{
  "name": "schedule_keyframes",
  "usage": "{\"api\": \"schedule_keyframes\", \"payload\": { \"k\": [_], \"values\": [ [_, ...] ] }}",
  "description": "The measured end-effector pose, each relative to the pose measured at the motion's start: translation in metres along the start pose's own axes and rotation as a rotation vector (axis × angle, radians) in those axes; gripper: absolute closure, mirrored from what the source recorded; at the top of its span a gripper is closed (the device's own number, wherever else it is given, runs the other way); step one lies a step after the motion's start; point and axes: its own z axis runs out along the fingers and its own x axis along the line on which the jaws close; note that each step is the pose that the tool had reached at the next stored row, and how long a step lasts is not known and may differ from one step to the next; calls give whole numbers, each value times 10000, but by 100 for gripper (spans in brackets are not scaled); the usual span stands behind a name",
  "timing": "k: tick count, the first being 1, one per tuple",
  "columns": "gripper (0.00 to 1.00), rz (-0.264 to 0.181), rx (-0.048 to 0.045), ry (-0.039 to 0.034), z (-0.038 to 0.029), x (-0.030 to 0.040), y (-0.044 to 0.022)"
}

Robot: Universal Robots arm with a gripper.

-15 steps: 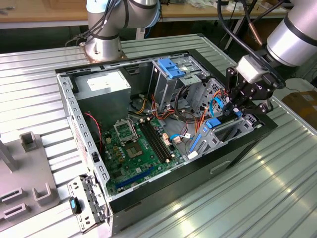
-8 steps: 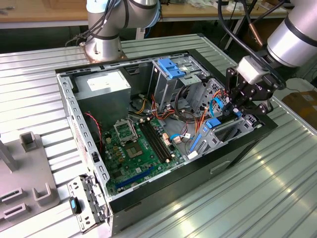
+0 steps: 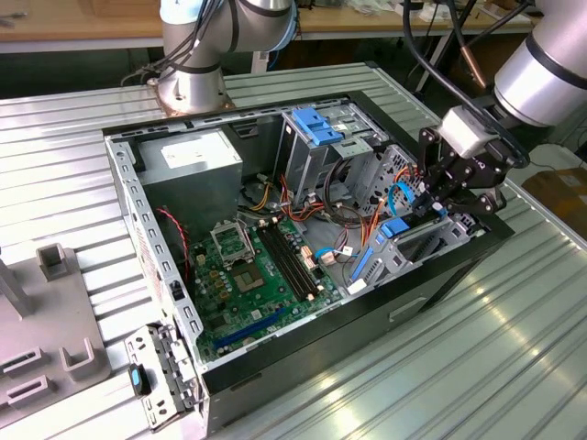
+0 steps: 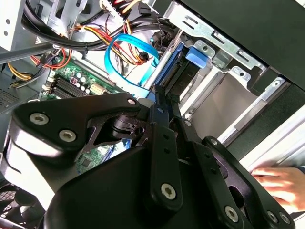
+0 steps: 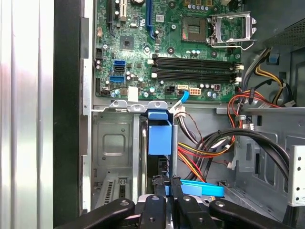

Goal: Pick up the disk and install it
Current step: 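Insert the first disk wire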

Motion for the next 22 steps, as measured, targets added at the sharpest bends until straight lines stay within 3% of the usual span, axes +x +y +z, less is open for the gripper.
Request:
{"api": "schedule_keyframes", "payload": {
  "k": [16,22],
  "values": [
    [84,-1,0,-2,31,-3,0],
    [84,-2,0,-6,7,-7,0]
  ]
}}
